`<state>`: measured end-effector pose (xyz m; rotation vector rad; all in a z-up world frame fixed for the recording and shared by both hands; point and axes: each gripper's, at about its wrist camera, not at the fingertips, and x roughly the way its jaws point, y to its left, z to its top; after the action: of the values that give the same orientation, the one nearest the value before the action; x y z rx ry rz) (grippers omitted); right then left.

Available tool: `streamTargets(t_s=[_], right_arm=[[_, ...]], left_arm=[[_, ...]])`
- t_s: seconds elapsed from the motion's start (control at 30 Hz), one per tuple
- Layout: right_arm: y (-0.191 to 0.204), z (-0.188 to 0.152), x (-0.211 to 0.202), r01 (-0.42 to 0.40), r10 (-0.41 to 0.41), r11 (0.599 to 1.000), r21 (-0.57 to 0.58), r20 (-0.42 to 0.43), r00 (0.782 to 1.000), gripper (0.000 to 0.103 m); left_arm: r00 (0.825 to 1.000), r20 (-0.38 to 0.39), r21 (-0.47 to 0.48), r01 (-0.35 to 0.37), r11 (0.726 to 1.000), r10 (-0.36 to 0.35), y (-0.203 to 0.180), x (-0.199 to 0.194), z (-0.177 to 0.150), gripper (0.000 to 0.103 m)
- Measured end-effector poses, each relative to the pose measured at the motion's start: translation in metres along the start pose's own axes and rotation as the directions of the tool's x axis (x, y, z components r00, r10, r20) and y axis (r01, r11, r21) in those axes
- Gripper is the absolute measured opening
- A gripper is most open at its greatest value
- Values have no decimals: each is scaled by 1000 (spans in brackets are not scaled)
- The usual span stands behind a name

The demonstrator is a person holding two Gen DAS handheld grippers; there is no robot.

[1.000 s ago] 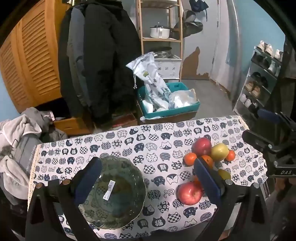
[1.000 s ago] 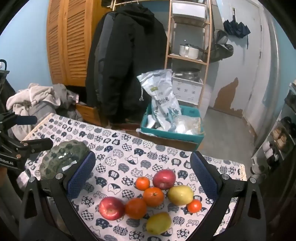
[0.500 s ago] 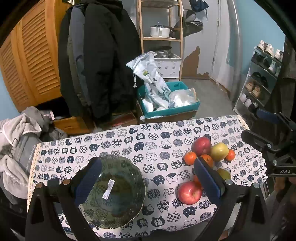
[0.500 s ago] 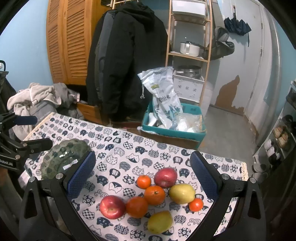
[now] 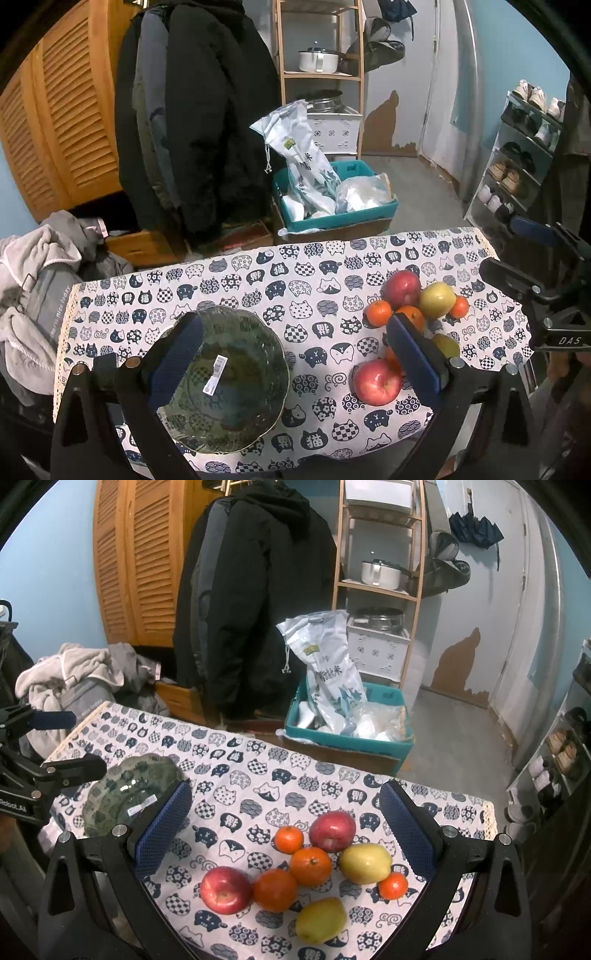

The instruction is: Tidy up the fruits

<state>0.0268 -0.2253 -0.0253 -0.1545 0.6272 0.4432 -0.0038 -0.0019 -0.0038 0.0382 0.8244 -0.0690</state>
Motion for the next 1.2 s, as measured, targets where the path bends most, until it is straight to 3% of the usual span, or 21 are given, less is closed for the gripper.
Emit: streamTargets(t_s=[1.2], right_arm=[[6,-4,2,-6,6,1000,0,-8,1000,100]], left_arm=[[1000,-1,-2,5,1000,-5,-3,-1,-1,101]])
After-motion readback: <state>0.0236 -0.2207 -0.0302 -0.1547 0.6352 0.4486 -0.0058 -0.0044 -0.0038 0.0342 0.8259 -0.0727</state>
